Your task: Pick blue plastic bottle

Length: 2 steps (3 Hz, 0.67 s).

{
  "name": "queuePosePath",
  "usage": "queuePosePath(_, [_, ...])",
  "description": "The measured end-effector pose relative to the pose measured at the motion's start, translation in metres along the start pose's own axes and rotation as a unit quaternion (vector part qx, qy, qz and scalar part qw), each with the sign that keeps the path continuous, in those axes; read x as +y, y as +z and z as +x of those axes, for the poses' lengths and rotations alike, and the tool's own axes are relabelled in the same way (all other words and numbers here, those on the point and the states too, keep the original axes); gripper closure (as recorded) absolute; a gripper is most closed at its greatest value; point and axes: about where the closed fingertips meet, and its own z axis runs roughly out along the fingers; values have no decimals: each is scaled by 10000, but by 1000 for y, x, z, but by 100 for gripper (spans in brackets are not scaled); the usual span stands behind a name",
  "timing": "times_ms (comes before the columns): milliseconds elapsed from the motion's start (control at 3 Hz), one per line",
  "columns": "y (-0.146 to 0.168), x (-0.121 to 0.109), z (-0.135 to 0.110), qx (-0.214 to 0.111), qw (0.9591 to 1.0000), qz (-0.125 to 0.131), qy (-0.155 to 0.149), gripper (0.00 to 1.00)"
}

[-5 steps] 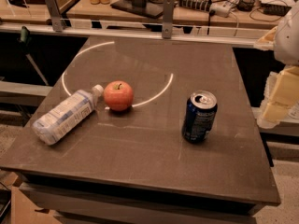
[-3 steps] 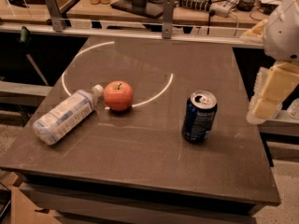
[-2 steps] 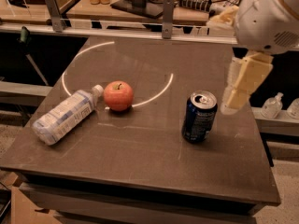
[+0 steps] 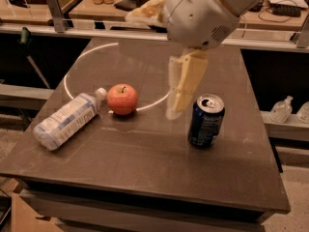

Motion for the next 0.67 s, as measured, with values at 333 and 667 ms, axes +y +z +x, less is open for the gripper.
queuePosePath(333, [24, 12, -39, 7, 9970, -308, -705, 0])
queuePosePath(667, [27, 13, -45, 3, 9961, -343, -811, 0])
